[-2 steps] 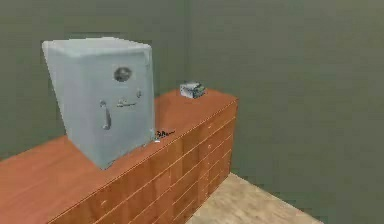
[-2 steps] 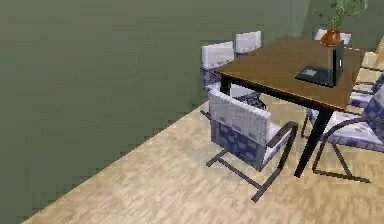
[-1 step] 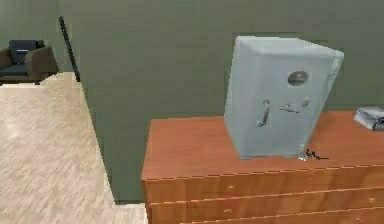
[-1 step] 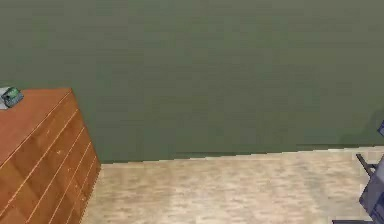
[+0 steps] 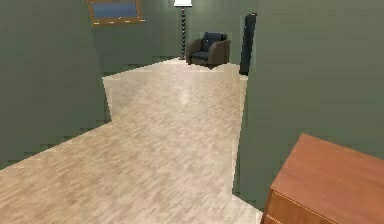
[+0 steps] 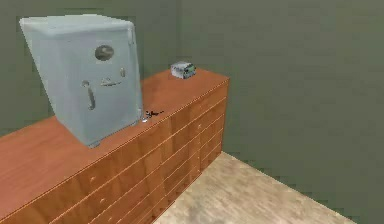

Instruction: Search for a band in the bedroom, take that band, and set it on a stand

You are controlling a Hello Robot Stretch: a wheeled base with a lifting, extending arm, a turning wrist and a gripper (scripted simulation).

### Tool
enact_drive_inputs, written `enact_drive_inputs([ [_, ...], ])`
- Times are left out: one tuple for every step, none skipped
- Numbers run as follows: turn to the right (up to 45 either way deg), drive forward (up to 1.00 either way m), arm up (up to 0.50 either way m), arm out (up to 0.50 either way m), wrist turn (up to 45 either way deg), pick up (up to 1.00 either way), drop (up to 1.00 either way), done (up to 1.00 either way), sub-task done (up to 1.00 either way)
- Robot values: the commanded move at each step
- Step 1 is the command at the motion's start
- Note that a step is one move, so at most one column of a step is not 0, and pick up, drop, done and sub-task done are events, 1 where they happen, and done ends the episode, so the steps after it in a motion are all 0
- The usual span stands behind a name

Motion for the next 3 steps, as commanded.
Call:
enact_drive_inputs([
  [-9.0, 0.0, 0.0, 0.0, 0.0, 0.0, 0.0, 0.0, 0.0],
  [45.0, 0.0, 0.0, 0.0, 0.0, 0.0, 0.0, 0.0, 0.0],
  [45.0, 0.0, 0.0, 0.0, 0.0, 0.0, 0.0, 0.0, 0.0],
])
